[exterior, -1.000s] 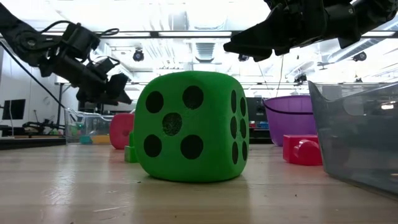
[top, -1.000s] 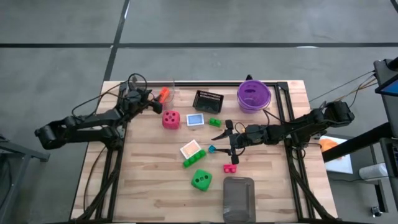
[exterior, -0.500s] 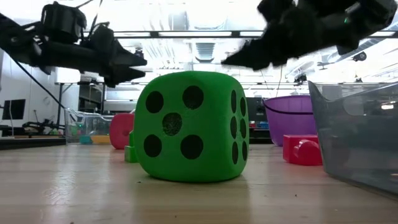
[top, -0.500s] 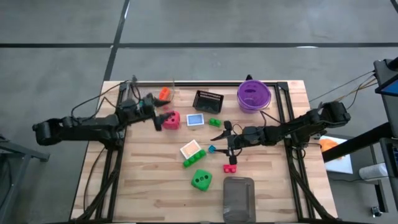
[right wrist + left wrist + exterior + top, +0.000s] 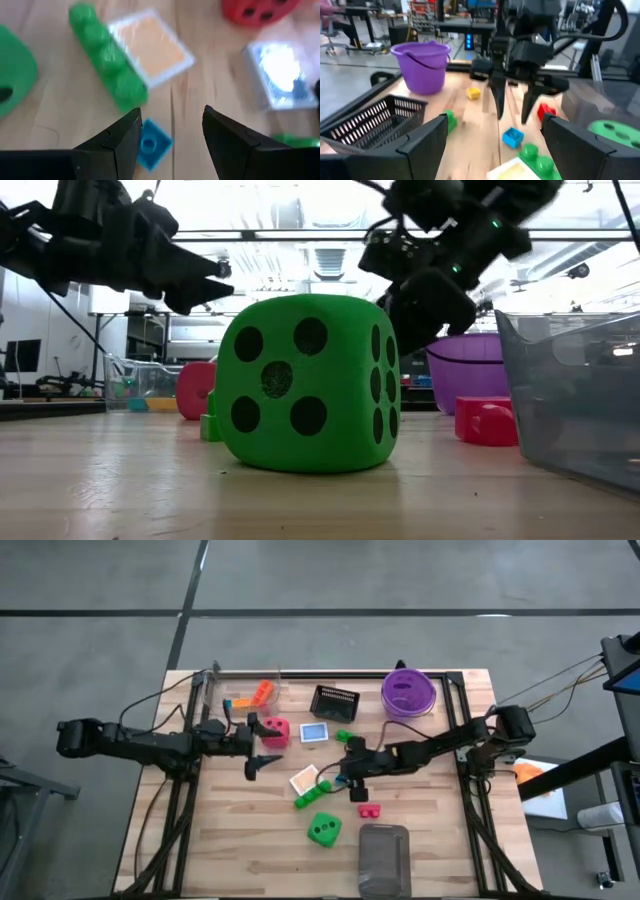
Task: Pick & Place Toys
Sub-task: Put the blue game piece into the transparent bin
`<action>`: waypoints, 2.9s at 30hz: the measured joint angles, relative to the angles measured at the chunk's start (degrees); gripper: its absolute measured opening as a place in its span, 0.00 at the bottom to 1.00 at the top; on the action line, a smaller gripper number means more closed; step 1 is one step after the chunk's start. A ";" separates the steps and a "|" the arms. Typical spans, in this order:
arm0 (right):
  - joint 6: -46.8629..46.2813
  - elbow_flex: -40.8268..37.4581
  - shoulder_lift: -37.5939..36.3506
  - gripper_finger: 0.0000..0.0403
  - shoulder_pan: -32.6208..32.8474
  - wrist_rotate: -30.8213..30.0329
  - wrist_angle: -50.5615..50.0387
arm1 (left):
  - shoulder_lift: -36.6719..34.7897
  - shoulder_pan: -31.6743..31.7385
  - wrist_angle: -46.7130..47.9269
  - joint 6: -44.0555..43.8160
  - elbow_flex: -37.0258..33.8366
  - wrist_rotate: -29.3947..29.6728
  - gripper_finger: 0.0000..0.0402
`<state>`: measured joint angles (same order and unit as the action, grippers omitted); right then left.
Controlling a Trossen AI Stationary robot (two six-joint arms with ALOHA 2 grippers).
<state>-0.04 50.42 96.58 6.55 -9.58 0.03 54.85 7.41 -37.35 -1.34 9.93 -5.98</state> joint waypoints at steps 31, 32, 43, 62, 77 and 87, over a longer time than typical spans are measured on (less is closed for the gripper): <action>12.55 19.99 13.22 0.79 -0.48 7.07 -29.42 | -0.02 -18.93 -4.06 -3.00 -9.75 8.61 0.79; 13.01 20.37 13.65 0.79 -0.76 7.08 -29.62 | -0.02 -19.07 -3.60 -3.03 -9.77 8.59 0.79; 16.03 22.60 16.78 0.76 -2.67 9.62 -34.62 | 0.00 -19.22 -1.02 -5.53 -9.79 8.57 0.79; 18.83 22.59 16.74 0.47 -2.65 8.91 -32.40 | 0.00 -22.30 27.49 -10.93 -0.30 19.00 0.79; 18.43 22.56 16.73 0.51 -2.65 8.90 -32.24 | -0.15 -38.85 32.42 -9.88 6.38 30.45 0.79; 17.31 24.87 16.67 0.56 -2.54 8.51 -33.65 | -0.13 -41.39 34.19 -15.66 5.53 32.24 0.79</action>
<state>17.28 75.29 113.25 4.01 -1.07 -33.62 54.72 -33.98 -3.16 -17.00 15.46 26.26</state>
